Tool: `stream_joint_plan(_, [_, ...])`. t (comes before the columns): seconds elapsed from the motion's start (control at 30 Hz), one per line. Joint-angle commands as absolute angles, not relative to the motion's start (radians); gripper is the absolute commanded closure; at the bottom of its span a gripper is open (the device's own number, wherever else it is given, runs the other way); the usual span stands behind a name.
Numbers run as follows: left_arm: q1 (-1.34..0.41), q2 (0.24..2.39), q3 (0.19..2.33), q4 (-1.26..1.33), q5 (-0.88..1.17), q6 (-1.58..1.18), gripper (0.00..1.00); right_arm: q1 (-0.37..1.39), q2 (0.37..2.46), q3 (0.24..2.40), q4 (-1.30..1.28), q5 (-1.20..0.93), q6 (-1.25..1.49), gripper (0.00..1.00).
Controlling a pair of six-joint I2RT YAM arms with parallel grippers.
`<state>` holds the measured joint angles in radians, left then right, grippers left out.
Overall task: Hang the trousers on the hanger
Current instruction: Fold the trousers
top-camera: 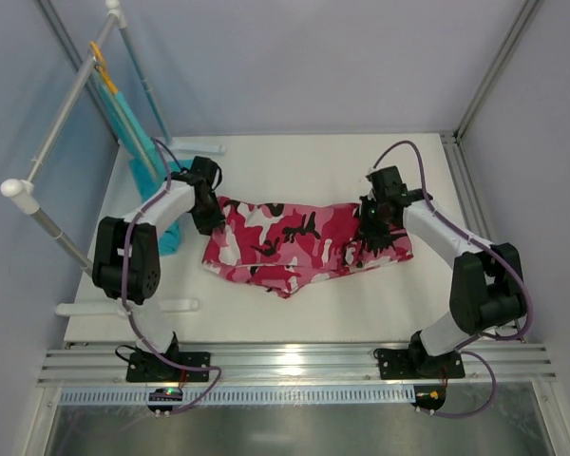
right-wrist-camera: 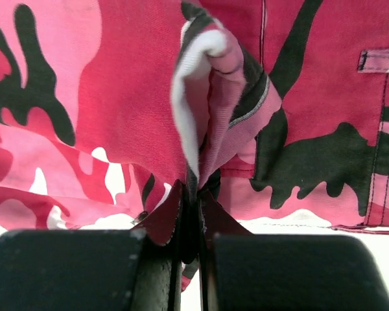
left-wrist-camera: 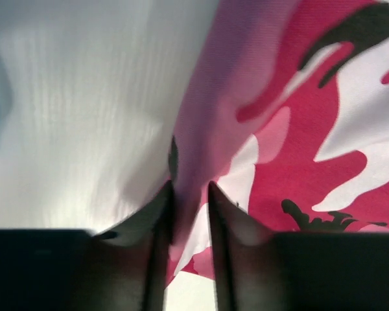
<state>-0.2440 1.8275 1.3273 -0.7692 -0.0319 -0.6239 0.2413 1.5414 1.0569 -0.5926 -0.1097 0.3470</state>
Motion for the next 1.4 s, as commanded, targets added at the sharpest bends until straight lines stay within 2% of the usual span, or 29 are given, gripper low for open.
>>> stream_joint_plan(0.0, [-0.259, 1.749, 1.351, -0.837, -0.087, -0.586, 0.66, 0.264, 1.548, 1.149, -0.573, -0.106, 0.400, 0.96])
stream_joint_plan(0.03, [-0.259, 1.741, 1.361, -0.836, -0.078, -0.586, 0.49, 0.270, 1.543, 1.167, -0.589, -0.106, 0.399, 0.96])
stream_joint_plan(0.13, [-0.259, 1.709, 1.383, -0.841, -0.057, -0.575, 0.30, 0.272, 1.528, 1.252, -0.681, -0.101, 0.374, 0.96])
stream_joint_plan(0.33, [-0.268, 1.652, 1.411, -0.853, -0.019, -0.583, 0.17, 0.267, 1.529, 1.500, -0.931, -0.046, 0.279, 0.96])
stream_joint_plan(0.53, [-0.291, 1.655, 1.407, -0.819, 0.080, -0.604, 0.15, 0.177, 1.528, 1.551, -0.997, -0.063, 0.233, 0.96])
stream_joint_plan(0.77, [-0.330, 1.719, 1.342, -0.735, 0.130, -0.649, 0.14, 0.012, 1.548, 1.410, -0.885, -0.116, 0.183, 0.91])
stream_joint_plan(0.83, [-0.330, 1.755, 1.301, -0.689, 0.170, -0.679, 0.14, -0.014, 1.587, 1.387, -0.841, -0.123, 0.169, 0.87])
stream_joint_plan(0.87, [-0.340, 1.766, 1.284, -0.672, 0.173, -0.687, 0.14, -0.021, 1.606, 1.368, -0.806, -0.108, 0.160, 0.77])
stream_joint_plan(0.93, [-0.353, 1.795, 1.263, -0.653, 0.166, -0.701, 0.14, -0.026, 1.655, 1.353, -0.779, -0.078, 0.160, 0.71])
stream_joint_plan(1.0, [-0.368, 1.809, 1.252, -0.663, 0.146, -0.703, 0.14, -0.038, 1.729, 1.354, -0.811, 0.035, 0.182, 0.63])
stream_joint_plan(1.1, [-0.374, 1.818, 1.259, -0.701, 0.100, -0.692, 0.14, -0.057, 1.733, 1.355, -0.850, 0.202, 0.221, 0.46])
stream_joint_plan(1.2, [-0.380, 1.789, 1.295, -0.748, 0.040, -0.672, 0.13, -0.064, 1.669, 1.362, -0.841, 0.227, 0.250, 0.44])
stream_joint_plan(1.37, [-0.420, 1.760, 1.428, -0.843, -0.038, -0.634, 0.13, -0.037, 1.588, 1.422, -0.864, 0.138, 0.278, 0.44])
